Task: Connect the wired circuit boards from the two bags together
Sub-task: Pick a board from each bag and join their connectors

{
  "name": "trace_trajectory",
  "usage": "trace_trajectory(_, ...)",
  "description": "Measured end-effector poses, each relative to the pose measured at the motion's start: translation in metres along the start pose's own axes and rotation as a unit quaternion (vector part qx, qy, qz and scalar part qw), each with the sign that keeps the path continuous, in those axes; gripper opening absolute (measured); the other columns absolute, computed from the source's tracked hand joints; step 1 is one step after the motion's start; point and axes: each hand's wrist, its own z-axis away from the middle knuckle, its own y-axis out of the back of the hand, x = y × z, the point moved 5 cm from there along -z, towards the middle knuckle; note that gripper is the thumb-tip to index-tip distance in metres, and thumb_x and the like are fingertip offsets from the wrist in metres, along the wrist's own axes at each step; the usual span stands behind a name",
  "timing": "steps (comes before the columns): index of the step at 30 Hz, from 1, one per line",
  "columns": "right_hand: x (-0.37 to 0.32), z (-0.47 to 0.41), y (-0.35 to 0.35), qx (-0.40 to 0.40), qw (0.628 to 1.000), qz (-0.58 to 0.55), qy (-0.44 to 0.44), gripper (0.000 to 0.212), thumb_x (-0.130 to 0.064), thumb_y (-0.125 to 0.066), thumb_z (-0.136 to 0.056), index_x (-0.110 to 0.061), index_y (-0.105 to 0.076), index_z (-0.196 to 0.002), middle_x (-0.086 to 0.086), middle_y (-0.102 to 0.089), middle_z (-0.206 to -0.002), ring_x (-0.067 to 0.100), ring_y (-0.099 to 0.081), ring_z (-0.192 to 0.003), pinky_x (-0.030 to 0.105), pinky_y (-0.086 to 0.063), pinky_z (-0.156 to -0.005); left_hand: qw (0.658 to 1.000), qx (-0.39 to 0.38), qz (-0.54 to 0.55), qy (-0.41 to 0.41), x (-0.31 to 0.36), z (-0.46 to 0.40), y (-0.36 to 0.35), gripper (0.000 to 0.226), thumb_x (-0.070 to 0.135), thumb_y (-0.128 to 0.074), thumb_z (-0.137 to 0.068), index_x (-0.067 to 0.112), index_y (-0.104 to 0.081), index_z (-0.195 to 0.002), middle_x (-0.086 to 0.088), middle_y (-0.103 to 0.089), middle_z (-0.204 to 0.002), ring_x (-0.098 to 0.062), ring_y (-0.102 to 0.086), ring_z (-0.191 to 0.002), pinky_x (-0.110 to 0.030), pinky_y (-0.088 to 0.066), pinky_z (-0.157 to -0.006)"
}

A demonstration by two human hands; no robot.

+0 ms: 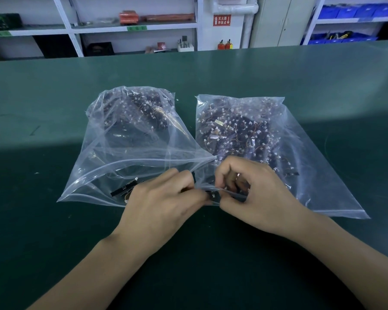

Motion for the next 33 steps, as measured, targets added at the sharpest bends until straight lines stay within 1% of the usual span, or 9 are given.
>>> trace_trajectory(5, 0.001, 0.000, -0.003, -0.009, 1.000, 0.003, -0.007, 0.032, 0.006, -0.079, -0.074, -0.019, -0.065, -0.088, -0.019, -0.054, -0.070, 0.006, -0.052, -0.058, 0.009, -0.036, -0.060, 0.999, -0.035, -0.024, -0.015, 0.006, 0.001, -0.006, 0.031, 0.039, -0.059, -0.106, 0.026, -0.082, -0.090, 0.006, -0.055, -0.070, -0.015, -0.059, -0.059, -0.031, -0.047, -0.044)
trace_trajectory(8, 0.002, 0.001, -0.003, -0.015, 1.000, 0.009, -0.011, 0.030, 0.004, -0.079, -0.076, -0.020, -0.065, -0.087, -0.018, -0.055, -0.073, 0.006, -0.053, -0.060, 0.009, -0.037, -0.060, 0.999, -0.027, 0.029, 0.001, 0.009, 0.003, -0.002, 0.026, 0.036, -0.061, -0.106, 0.024, -0.082, -0.095, 0.007, -0.059, -0.075, -0.013, -0.061, -0.063, -0.029, -0.050, -0.050)
trace_trajectory(11, 0.003, 0.002, -0.005, -0.036, 0.999, 0.034, -0.012, 0.029, 0.003, -0.076, -0.076, -0.021, -0.065, -0.087, -0.014, -0.054, -0.075, 0.011, -0.052, -0.064, 0.014, -0.037, -0.062, 0.989, -0.018, 0.120, 0.085, -0.008, 0.008, 0.005, 0.027, 0.029, -0.057, -0.102, 0.019, -0.068, -0.079, 0.010, -0.053, -0.074, -0.010, -0.050, -0.065, -0.032, -0.046, -0.054)
trace_trajectory(15, 0.003, 0.003, -0.009, -0.052, 0.997, 0.060, -0.008, 0.028, 0.001, -0.073, -0.076, -0.023, -0.064, -0.088, -0.028, -0.052, -0.082, 0.019, -0.054, -0.069, 0.020, -0.041, -0.065, 0.984, -0.055, 0.020, 0.167, -0.037, 0.017, 0.011, 0.034, 0.038, -0.048, -0.100, 0.021, -0.047, -0.070, 0.009, -0.044, -0.063, -0.015, -0.043, -0.057, -0.031, -0.039, -0.051)
trace_trajectory(18, 0.002, 0.003, -0.009, -0.052, 0.997, 0.057, -0.006, 0.026, -0.003, -0.070, -0.075, -0.024, -0.063, -0.088, -0.030, -0.052, -0.084, 0.021, -0.054, -0.069, 0.028, -0.045, -0.064, 0.962, -0.065, -0.041, 0.262, -0.065, 0.030, 0.013, 0.031, 0.043, -0.058, -0.101, 0.026, -0.053, -0.076, 0.013, -0.052, -0.064, -0.019, -0.050, -0.057, -0.031, -0.038, -0.056)
trace_trajectory(21, 0.002, 0.003, -0.010, -0.056, 0.997, 0.056, -0.010, 0.024, -0.008, -0.070, -0.076, -0.027, -0.062, -0.088, -0.031, -0.053, -0.085, 0.021, -0.054, -0.069, 0.028, -0.046, -0.064, 0.941, -0.101, -0.029, 0.321, -0.083, 0.037, 0.012, 0.022, 0.061, -0.063, -0.094, 0.040, -0.061, -0.092, 0.022, -0.060, -0.078, -0.014, -0.059, -0.073, -0.032, -0.045, -0.062)
trace_trajectory(24, 0.003, 0.004, -0.009, -0.057, 0.997, 0.056, -0.013, 0.022, -0.012, -0.068, -0.076, -0.029, -0.061, -0.088, -0.031, -0.053, -0.085, 0.020, -0.055, -0.070, 0.028, -0.047, -0.064, 0.948, -0.109, -0.012, 0.297, -0.082, 0.037, 0.009, 0.025, 0.067, -0.067, -0.088, 0.044, -0.070, -0.099, 0.024, -0.067, -0.092, -0.012, -0.066, -0.084, -0.032, -0.050, -0.067)
trace_trajectory(28, 0.003, 0.005, -0.010, -0.051, 0.997, 0.059, -0.009, 0.021, -0.015, -0.066, -0.074, -0.030, -0.061, -0.088, -0.027, -0.054, -0.086, 0.020, -0.056, -0.070, 0.032, -0.049, -0.064, 0.956, -0.117, -0.015, 0.270, -0.076, 0.034, 0.010, 0.011, 0.054, -0.076, -0.085, 0.043, -0.073, -0.085, 0.025, -0.061, -0.085, -0.005, -0.057, -0.075, -0.020, -0.038, -0.060)
trace_trajectory(33, 0.005, 0.007, -0.011, -0.030, 0.998, 0.049, 0.002, 0.014, -0.027, -0.074, -0.084, -0.030, -0.062, -0.091, -0.020, -0.058, -0.087, 0.019, -0.059, -0.074, 0.030, -0.050, -0.066, 0.969, -0.072, -0.007, 0.237, -0.067, 0.028, 0.011, 0.010, 0.041, -0.080, -0.089, 0.037, -0.070, -0.087, 0.021, -0.063, -0.090, -0.008, -0.060, -0.083, -0.026, -0.041, -0.064)
